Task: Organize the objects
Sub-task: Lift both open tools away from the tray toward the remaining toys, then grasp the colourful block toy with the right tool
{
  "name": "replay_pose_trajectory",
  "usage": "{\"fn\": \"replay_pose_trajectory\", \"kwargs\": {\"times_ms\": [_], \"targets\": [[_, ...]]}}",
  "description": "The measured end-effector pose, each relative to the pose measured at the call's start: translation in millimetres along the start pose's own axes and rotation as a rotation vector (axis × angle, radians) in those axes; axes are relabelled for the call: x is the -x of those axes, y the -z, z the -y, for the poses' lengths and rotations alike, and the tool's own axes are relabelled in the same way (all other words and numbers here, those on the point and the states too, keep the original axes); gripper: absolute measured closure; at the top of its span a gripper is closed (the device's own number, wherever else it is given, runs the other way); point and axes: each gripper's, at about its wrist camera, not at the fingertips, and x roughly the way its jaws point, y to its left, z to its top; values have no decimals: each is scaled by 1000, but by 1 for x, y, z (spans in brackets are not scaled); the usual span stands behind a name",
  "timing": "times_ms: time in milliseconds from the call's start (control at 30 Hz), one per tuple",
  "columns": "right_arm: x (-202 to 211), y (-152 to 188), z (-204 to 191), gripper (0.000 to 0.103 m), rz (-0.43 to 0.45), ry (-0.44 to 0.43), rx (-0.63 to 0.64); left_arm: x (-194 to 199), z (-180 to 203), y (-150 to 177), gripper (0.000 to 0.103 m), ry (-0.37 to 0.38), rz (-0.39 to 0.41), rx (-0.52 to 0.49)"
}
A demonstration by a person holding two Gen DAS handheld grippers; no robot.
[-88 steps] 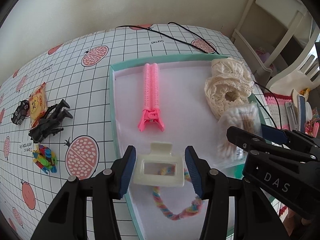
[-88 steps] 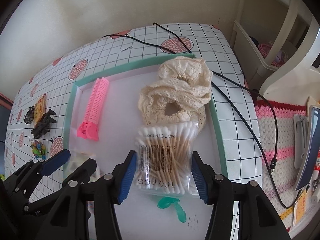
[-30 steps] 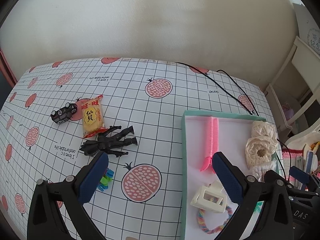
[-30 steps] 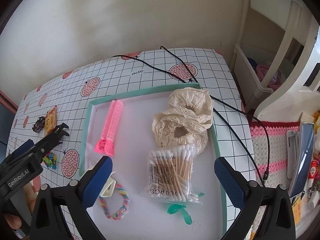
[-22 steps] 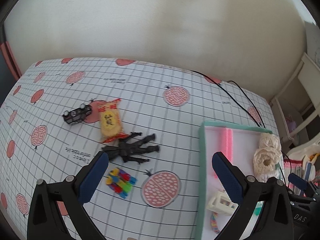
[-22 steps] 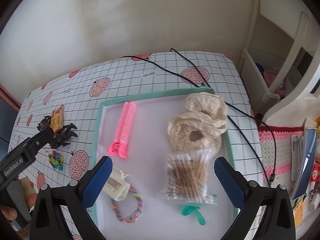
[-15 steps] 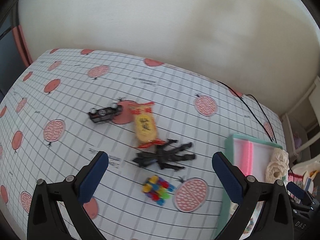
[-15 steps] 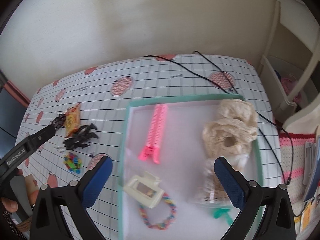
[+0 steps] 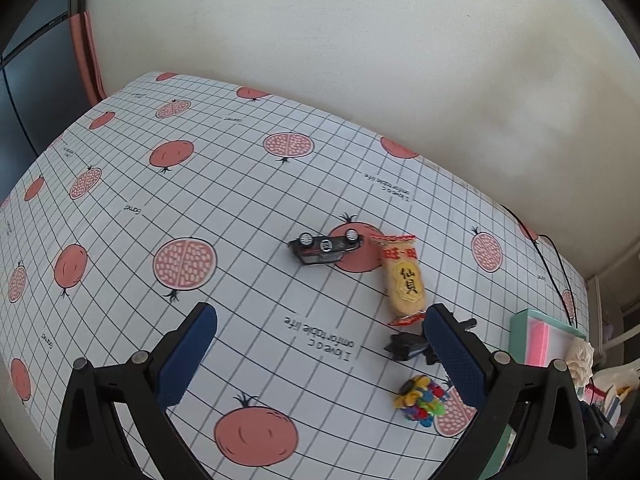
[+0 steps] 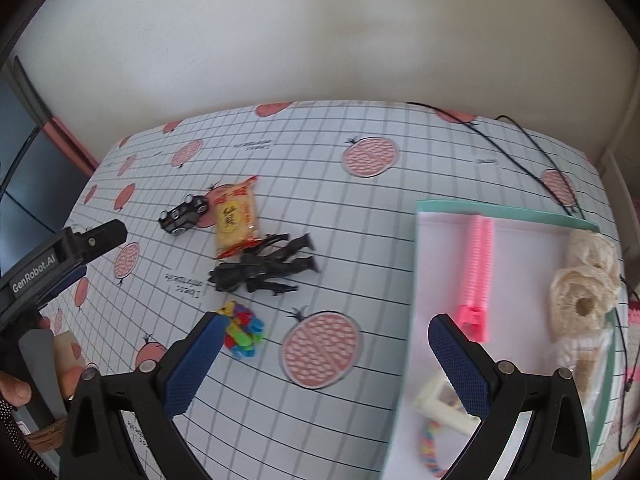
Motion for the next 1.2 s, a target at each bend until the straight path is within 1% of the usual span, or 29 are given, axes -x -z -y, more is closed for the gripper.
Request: {"fn": "replay_pose_trajectory", "kwargs": {"times_ms": [200, 367, 533, 600, 700, 800, 867, 1000, 1100, 1167, 1200], "targets": [[-26, 5, -26, 0, -39, -18, 22, -5, -13, -2, 0, -19, -18, 16], [-45, 9, -42, 0, -70, -14, 56, -12, -17, 0, 0, -21, -32, 14], [-59, 13, -48, 1, -90, -2, 68, -14, -14, 2, 0, -25, -32, 20], [-64, 15, -48, 3, -98, 4, 68, -15, -11, 3, 0, -25, -33, 11], [-68, 16, -46, 7, -101, 17, 67, -17, -8, 4, 0, -19, -37, 4], [-67, 17, -40, 11, -99, 8, 50, -18, -4, 5, 0, -13, -38, -6], [-65, 16, -38, 17, -93, 11, 46, -20, -1, 5, 0, -7, -38, -13], [-63, 17, -33, 24, -99, 14, 46, -24, 5, 7, 0, 9, -45, -21], [-63, 19, -29, 34, -118, 30, 53, -29, 10, 10, 0, 22, -54, -30], [-63, 20, -27, 43, -127, 42, 56, -32, 15, 11, 0, 32, -56, -37], [-62, 21, -25, 45, -129, 48, 58, -34, 18, 12, 0, 37, -56, -43]]}}
